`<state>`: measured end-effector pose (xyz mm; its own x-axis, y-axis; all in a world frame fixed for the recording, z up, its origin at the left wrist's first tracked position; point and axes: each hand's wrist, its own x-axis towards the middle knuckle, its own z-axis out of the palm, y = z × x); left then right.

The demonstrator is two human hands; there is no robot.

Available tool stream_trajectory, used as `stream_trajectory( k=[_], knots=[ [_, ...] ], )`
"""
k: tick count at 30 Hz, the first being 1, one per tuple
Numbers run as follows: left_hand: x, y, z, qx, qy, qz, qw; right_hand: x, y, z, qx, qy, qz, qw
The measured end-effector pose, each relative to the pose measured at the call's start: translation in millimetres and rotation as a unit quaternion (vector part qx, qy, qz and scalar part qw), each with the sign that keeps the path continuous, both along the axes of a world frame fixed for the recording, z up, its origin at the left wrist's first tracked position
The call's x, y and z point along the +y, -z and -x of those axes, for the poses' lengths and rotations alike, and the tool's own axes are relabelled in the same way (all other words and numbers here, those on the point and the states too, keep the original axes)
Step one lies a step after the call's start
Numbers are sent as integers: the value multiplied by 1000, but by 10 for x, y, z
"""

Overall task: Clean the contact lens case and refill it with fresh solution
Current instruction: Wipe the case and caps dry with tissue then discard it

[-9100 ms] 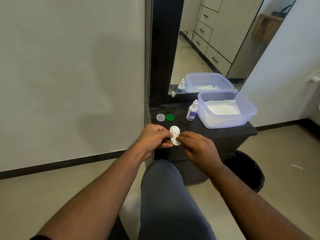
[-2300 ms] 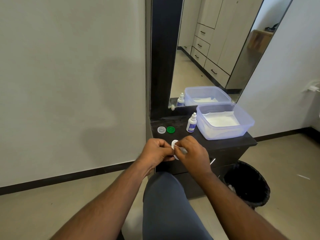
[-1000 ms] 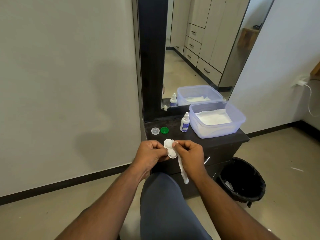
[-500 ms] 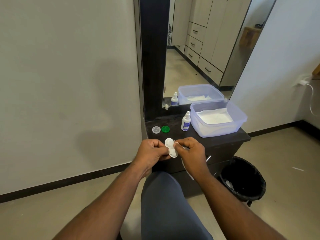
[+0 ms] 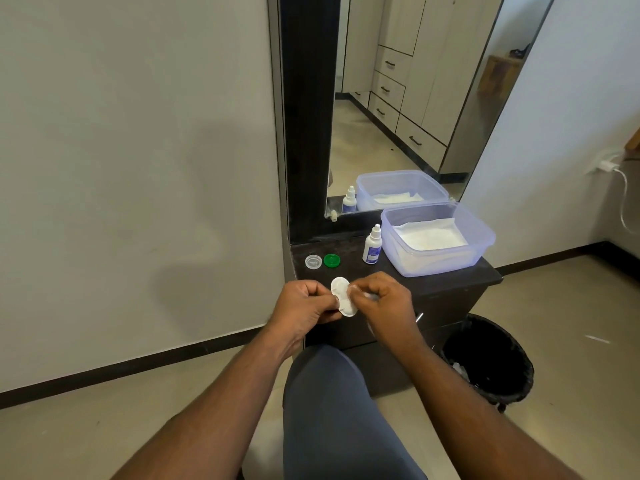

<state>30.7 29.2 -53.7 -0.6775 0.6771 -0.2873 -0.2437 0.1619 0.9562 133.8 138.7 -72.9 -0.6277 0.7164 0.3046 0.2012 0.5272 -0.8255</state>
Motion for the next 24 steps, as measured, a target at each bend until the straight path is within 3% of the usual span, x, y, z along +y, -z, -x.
stream_trajectory(
  k=[3,9,13,17,20,24],
  knots=[
    [4,-2,-3,4,9,9,1000,69,-33,21,24,37,24,999],
    [-17,12,23,7,29,0,1000,49,-147,86,-102,-107,-120,982],
    [-3,33,7,28,30,14,999,169,-221,64,-136,-71,-143,978],
    [5,38,5,40,44,13,998,181,-408,64,-218,-214,-237,922],
    [8,51,4,49,44,18,998,208,-528,96,-284,-254,-294,877],
    [16,53,1,50,36,22,998,280,-529,91,-267,-222,-293,891]
  ],
)
